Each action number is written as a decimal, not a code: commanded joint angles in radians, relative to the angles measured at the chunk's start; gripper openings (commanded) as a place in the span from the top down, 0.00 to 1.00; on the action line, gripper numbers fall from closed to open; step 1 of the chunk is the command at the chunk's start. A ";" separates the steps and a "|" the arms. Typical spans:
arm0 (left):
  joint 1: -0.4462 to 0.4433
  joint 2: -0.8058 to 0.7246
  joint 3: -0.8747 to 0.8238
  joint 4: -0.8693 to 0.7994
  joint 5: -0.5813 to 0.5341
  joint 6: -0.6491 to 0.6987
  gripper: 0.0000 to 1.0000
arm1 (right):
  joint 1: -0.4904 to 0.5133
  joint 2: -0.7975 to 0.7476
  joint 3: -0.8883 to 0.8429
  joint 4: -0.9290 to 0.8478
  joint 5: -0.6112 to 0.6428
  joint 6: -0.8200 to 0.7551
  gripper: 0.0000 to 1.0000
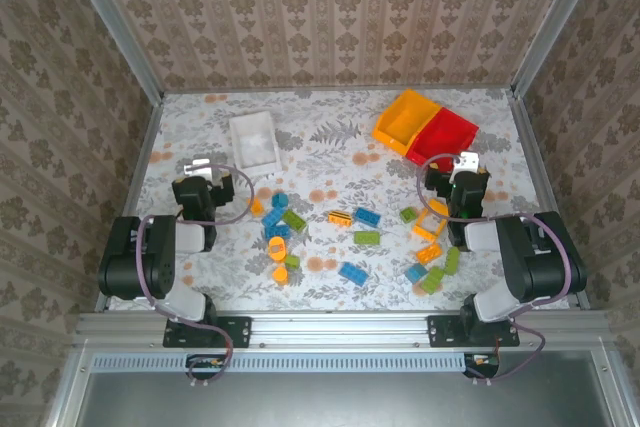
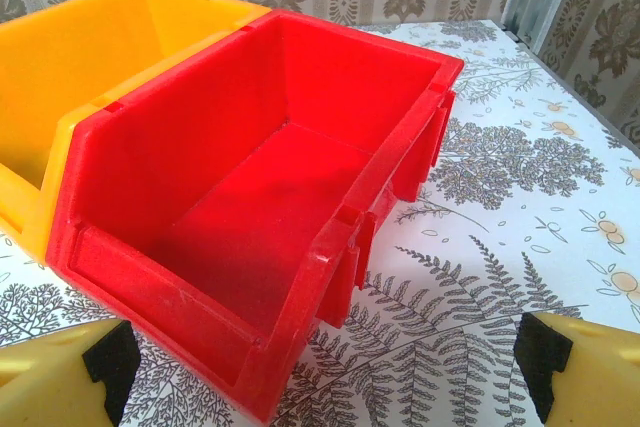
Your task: Sort the legos into containers by color
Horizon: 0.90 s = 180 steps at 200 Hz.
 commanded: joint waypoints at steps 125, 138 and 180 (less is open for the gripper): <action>-0.005 -0.004 0.021 0.032 -0.010 0.016 0.00 | -0.005 0.000 0.011 -0.006 -0.003 0.019 0.00; -0.006 -0.004 0.022 0.033 -0.011 0.015 0.00 | -0.005 0.000 0.011 -0.006 -0.001 0.020 0.00; -0.053 -0.116 -0.003 -0.003 -0.026 0.081 0.00 | -0.002 -0.060 0.003 -0.046 -0.010 0.013 0.00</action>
